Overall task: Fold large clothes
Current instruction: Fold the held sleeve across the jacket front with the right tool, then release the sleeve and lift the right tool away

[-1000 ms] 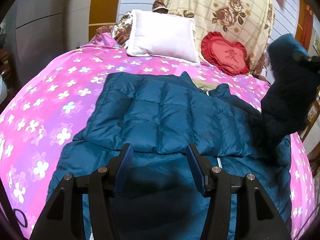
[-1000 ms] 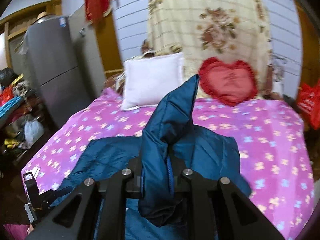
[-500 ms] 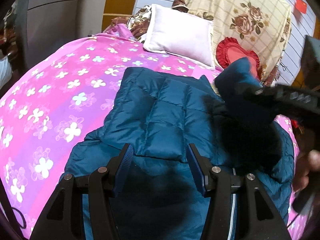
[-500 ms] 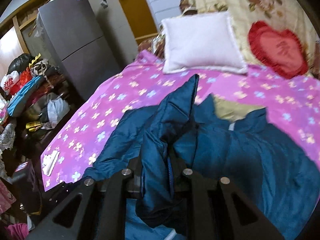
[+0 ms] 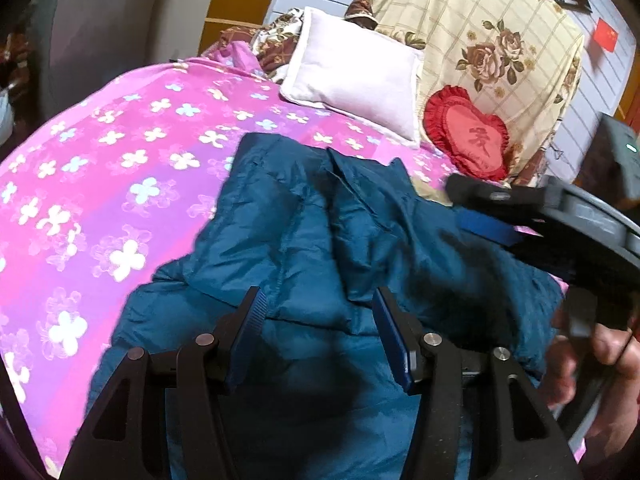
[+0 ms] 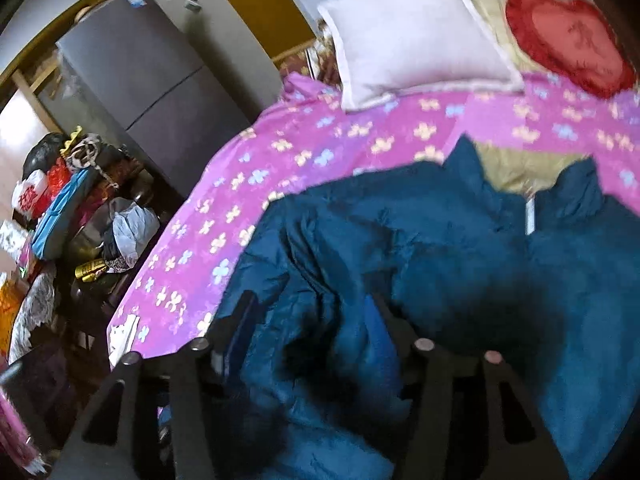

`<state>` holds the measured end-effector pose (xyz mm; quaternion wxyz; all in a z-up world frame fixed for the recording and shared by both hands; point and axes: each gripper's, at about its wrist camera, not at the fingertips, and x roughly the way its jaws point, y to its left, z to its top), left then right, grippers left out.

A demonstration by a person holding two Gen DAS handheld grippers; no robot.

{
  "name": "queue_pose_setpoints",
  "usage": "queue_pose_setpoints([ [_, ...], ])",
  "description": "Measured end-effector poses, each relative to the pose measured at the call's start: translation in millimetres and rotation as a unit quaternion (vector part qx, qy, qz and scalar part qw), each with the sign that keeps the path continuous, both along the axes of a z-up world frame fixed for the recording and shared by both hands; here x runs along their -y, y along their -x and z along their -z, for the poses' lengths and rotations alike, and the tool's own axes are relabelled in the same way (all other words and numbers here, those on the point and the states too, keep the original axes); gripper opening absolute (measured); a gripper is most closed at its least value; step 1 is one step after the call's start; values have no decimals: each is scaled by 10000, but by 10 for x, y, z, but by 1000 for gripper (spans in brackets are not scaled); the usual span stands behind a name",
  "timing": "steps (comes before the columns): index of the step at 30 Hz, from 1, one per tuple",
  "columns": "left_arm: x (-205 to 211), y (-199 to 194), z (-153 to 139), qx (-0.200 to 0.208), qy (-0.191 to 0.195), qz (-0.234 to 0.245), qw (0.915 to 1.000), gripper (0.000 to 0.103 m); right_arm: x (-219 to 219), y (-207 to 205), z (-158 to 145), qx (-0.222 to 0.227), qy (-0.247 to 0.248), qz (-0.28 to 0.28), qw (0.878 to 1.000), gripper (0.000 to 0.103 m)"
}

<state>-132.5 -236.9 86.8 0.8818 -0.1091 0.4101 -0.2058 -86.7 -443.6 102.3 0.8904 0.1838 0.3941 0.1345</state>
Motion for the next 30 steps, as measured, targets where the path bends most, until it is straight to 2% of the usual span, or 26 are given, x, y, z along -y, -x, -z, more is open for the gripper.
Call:
queue_pose_setpoints([
  [5, 82, 24, 28, 3, 57, 129, 9999, 37, 312, 459, -210, 147, 167, 249, 9994, 69],
  [11, 143, 42, 28, 127, 137, 201, 9996, 44, 734, 1027, -159, -55, 548, 603, 9967, 69],
  [14, 196, 53, 29, 103, 133, 235, 9996, 44, 939, 1316, -134, -103, 500, 770, 9957, 71],
  [22, 340, -66, 68, 104, -149, 87, 9998, 44, 1483, 2106, -158, -81, 840, 1307, 9878, 77],
  [30, 610, -440, 62, 79, -520, 26, 9986, 44, 1976, 2577, -10, -206, 642, 1912, 9792, 78],
])
